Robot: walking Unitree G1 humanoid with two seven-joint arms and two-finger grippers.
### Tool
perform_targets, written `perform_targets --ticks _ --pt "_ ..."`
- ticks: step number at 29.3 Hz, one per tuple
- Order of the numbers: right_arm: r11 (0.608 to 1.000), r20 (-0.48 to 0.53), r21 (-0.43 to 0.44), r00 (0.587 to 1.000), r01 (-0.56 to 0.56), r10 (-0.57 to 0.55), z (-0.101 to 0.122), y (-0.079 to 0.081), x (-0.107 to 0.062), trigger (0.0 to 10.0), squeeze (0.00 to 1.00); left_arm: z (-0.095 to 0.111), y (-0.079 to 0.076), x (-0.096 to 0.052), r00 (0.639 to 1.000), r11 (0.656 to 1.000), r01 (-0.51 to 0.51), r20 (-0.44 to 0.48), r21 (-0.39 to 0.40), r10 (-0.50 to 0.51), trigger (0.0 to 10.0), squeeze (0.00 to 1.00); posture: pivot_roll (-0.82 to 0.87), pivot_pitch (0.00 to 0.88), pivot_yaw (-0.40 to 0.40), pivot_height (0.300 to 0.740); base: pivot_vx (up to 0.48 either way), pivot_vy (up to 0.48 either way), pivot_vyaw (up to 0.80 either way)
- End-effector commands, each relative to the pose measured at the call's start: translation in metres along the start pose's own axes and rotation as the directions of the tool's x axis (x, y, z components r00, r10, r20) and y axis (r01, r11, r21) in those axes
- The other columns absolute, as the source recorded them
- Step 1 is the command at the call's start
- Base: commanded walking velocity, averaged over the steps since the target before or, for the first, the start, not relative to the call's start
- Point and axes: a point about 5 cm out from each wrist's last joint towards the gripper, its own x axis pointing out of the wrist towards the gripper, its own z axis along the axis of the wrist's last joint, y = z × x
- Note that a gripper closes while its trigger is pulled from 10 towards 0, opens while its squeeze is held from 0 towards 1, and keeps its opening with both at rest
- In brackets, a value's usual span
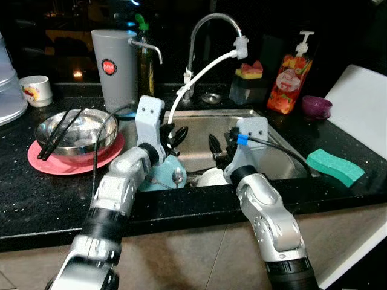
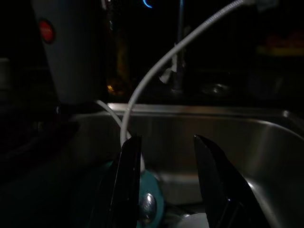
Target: Kitchen organization
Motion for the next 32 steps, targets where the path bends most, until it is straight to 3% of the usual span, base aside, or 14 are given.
perform_targets --ticks 1,17,32 --pt "1.000 0.033 0.011 0.999 -0.023 0.022 0.005 0.002 -0.003 10.0 0.00 0.001 -0.007 -0.007 1.000 0.999 -0.015 -0.009 0.048 0.015 10.0 0.00 0.14 0.099 -0.080 0.740 0.000 0.000 0.00" --pt "1.000 0.068 0.002 0.998 0.000 0.000 0.012 -0.004 -0.004 10.0 0.00 0.012 -0.001 -0.038 0.982 0.973 -0.191 0.038 0.132 0.187 10.0 0.00 0.14 0.115 -0.091 0.740 0.000 0.000 0.00" --pt "1.000 0.079 0.007 0.997 0.012 -0.012 0.015 -0.006 -0.004 10.0 0.00 0.019 0.003 -0.041 0.969 0.955 -0.245 0.047 0.165 0.240 10.0 0.00 0.14 0.115 -0.091 0.740 0.000 0.000 0.00"
